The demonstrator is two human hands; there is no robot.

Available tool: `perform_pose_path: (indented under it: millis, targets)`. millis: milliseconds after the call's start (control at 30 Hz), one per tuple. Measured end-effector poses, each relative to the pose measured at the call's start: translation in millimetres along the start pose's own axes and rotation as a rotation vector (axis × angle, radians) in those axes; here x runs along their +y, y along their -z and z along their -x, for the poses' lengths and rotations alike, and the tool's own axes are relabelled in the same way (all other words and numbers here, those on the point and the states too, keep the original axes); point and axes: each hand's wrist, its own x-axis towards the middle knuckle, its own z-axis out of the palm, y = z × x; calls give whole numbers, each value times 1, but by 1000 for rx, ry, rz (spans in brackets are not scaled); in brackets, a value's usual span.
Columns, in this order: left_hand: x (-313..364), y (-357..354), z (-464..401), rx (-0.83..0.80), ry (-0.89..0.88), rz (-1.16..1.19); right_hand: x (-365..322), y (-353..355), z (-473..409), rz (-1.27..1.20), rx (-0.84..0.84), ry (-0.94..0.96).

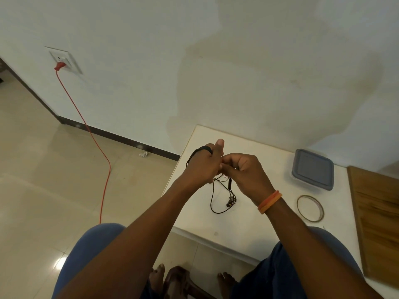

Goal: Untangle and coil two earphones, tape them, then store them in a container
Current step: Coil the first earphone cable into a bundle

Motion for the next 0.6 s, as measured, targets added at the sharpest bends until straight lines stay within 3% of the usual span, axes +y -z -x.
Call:
perform_pose_path:
  millis: [200,300,467,600]
  targets:
    - [6,15,2,-289,23,9,-5,-5,-6,130,88,119]
    - [0,20,-1,-402,115,-150,-3,-1,-14,283,91,182]
    - [-13,28,-3,-432,146,-345,8,2,-20,488,-152,181]
    - [-11,36,-5,-433,103,-494,7,7,-18,503,-139,227]
